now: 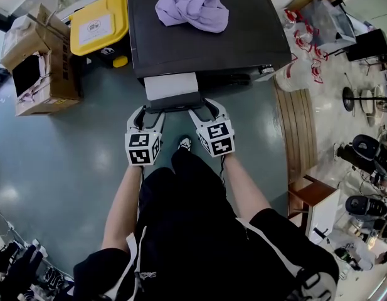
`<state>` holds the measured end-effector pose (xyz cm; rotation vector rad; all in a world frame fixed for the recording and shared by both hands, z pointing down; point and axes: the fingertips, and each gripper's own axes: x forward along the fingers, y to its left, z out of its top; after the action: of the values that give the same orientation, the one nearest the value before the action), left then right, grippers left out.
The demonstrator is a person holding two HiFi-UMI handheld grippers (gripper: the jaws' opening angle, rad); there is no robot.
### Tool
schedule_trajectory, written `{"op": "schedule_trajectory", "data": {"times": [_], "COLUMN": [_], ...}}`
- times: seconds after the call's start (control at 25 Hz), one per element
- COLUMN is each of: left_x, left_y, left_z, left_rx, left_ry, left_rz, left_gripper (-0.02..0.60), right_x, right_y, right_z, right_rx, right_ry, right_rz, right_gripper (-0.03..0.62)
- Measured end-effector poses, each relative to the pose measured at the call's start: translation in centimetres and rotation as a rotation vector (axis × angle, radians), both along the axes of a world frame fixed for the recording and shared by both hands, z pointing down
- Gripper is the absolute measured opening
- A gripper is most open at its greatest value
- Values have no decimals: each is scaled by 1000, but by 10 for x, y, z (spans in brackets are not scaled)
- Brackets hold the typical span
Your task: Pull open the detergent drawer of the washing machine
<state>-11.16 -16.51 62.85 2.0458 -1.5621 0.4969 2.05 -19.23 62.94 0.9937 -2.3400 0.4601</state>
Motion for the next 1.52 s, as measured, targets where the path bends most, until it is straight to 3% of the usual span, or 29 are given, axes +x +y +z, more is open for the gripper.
{"op": "schedule_trajectory", "data": {"times": [1.52], "left_x": [10], "left_y": [39], "left_z": [-3], "left_rx": [-16], "left_ry": [-19], "left_rz": [-22], "left_gripper": [259], "right_x": [12], "right_y": [39], "right_z": [-1], "right_rx": [-5], "right_ry": [-7], "right_rz": [3], "right_gripper": [221]}}
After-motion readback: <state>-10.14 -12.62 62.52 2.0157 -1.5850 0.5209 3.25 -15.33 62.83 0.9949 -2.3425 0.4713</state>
